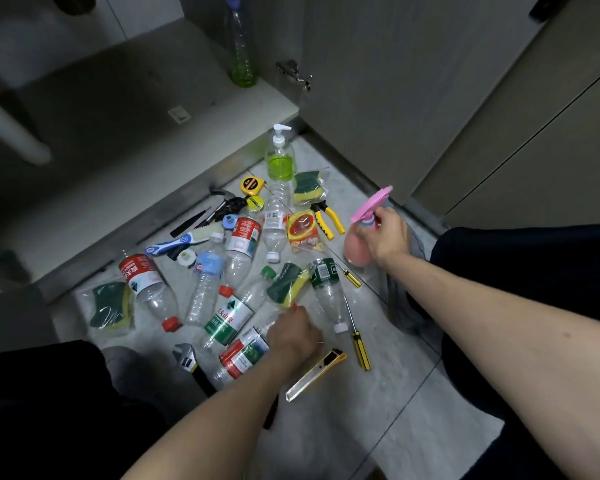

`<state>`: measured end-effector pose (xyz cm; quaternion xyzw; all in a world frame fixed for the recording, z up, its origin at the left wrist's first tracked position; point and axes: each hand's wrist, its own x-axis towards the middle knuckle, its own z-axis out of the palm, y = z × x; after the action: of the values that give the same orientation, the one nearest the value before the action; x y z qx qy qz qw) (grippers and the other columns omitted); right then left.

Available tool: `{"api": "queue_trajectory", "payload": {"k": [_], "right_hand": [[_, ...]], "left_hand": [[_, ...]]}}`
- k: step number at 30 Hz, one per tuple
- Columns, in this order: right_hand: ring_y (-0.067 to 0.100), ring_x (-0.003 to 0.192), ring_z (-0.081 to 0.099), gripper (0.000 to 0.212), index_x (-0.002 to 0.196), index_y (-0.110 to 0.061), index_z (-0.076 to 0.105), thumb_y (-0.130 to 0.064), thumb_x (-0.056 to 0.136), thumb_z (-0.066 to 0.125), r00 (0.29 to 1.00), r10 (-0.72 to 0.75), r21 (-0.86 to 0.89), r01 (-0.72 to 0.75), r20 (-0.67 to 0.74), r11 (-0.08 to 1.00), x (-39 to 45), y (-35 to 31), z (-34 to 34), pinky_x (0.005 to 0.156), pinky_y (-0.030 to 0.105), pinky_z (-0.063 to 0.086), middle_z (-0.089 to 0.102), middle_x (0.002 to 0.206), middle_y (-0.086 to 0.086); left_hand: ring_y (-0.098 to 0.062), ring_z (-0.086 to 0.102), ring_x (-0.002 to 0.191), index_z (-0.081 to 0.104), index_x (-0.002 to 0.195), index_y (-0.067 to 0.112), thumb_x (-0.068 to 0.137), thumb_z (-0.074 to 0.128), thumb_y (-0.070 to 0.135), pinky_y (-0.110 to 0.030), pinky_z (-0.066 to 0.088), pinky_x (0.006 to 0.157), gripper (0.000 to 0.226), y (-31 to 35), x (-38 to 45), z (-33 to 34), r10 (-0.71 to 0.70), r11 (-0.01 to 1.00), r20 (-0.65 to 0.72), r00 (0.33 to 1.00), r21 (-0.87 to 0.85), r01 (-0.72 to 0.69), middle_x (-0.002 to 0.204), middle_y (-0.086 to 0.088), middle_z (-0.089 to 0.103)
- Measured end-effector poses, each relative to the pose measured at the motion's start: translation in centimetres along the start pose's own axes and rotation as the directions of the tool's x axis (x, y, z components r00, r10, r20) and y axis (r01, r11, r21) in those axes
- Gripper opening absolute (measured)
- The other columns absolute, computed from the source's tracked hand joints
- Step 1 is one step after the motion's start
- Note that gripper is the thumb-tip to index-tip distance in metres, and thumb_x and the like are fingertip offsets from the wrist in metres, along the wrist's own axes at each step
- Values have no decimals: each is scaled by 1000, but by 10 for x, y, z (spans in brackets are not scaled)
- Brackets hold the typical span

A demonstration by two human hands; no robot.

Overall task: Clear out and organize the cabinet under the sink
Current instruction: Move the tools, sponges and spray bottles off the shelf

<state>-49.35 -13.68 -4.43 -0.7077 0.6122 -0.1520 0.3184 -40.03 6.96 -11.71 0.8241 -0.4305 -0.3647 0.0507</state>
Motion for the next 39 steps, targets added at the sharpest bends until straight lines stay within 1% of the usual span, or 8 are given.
{"api": "queue_trajectory", "payload": {"k": [7,11,16,20,24,27,31,39], "right_hand": [[31,113,62,24,112,-16,68,-14,88,74,986,165,162,-169,41,972,23,13,33,99,47,52,68,119,10],[35,110,63,28,119,-14,65,-20,92,70,971,235,153,-240,51,959,18,22,37,93,46,53,67,115,13],[32,95,64,33,113,-6,64,-31,92,61,928,327,-247,-279,179,928,4,23,27,79,35,53,62,97,13],[22,92,66,32,123,-9,58,-27,96,54,814,377,-517,-111,443,849,-1,1,21,61,23,49,64,111,9],[18,69,63,22,81,-12,64,-32,92,67,751,104,-277,108,653,955,26,-65,18,66,32,51,63,72,1],[21,71,66,25,66,-15,67,-20,91,66,827,-124,-25,165,549,986,68,-131,15,76,39,55,69,66,-3],[24,101,68,16,100,-18,74,-22,91,60,888,-339,-37,368,312,929,144,-219,14,94,36,53,75,101,2],[36,127,53,48,142,-22,45,-29,95,50,786,-585,-350,615,200,706,301,-355,74,99,41,45,44,145,9]], "left_hand": [[-24,65,84,66,92,20,91,51,31,-37,56,76,18,-16,19,-66,-26,1000,-12,1000,-5,26,91,-3,69],[-20,65,82,63,84,21,95,51,36,-36,56,78,21,-24,32,-111,-40,999,-57,998,-29,38,84,1,67],[-22,63,75,62,78,19,92,50,31,-32,51,67,22,-18,50,-192,12,999,-141,990,41,-6,78,-3,66],[-28,65,83,64,80,14,90,51,30,-34,49,68,23,-11,65,-256,61,994,-202,977,96,-42,84,-8,70],[-26,65,89,67,83,20,91,53,33,-34,53,75,20,-10,81,-304,85,993,-266,960,107,-58,92,-4,72],[-28,63,96,68,88,24,89,52,36,-33,51,77,20,-13,102,-328,71,996,-354,933,83,-45,98,-3,71],[-33,64,98,69,94,25,86,50,37,-32,48,74,24,-20,143,-354,66,998,-469,881,48,-49,100,-5,71],[-29,58,115,54,118,26,91,55,36,-36,48,91,29,-70,261,-376,40,999,-521,853,15,-38,125,-3,59]]}}
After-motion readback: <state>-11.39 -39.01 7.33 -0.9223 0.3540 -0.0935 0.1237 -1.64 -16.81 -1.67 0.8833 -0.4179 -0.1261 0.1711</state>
